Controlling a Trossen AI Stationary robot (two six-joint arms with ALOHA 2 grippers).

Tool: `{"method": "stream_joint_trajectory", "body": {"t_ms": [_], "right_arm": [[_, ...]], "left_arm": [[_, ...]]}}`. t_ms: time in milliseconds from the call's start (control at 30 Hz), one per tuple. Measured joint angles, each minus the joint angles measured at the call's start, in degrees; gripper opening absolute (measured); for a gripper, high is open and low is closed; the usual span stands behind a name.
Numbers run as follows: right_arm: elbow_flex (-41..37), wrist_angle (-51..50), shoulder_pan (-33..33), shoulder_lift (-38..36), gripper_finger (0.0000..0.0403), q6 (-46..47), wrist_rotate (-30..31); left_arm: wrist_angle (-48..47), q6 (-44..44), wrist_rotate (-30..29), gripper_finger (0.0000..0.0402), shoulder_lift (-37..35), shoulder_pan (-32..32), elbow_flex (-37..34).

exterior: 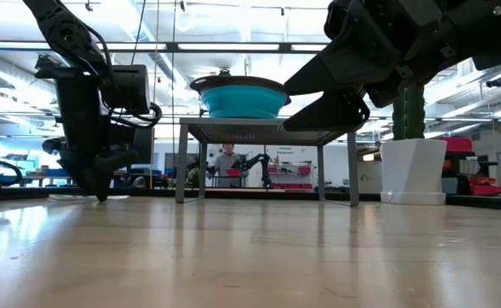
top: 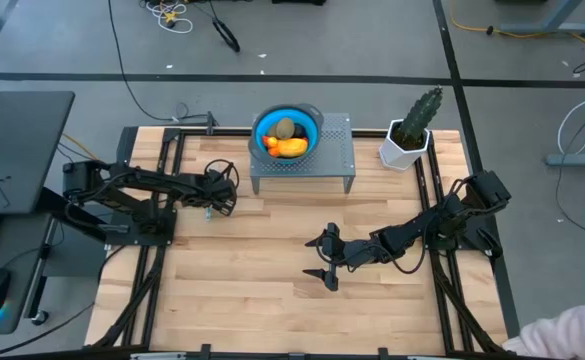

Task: Pick & Place Fruit
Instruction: Put the blue knife on the shelf

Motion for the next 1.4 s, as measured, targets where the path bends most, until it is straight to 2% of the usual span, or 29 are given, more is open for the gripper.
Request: {"method": "stream_joint_trajectory", "body": {"t_ms": [267,533,900,1067,1400], "right_arm": [[0.0,0.0,0.0,0.0,0.0387,0.0,0.0],[0.0,0.0,0.01,0.0,0.0387,0.0,-0.04],[0.0,-0.39,0.07,0.0,0.0387,0.0,-0.11],[0.0,-0.39,0.07,0.0,0.0387,0.01,-0.13],[0.0,-0.39,0.09,0.0,0.0387,0.0,-0.41]], "left_arm": [[-0.96,-0.02,1.31,0.0158,0.0,0.02,0.03],[-1.93,-0.04,4.09,0.0157,-0.02,-0.04,0.01],[-2.45,-1.93,7.15,0.0153,-0.04,-3.68,0.0],[-2.26,-1.95,8.09,0.013,-0.04,-3.83,0.0],[-2.51,-2.27,9.11,0.0057,0.02,-3.89,0.0]]}}
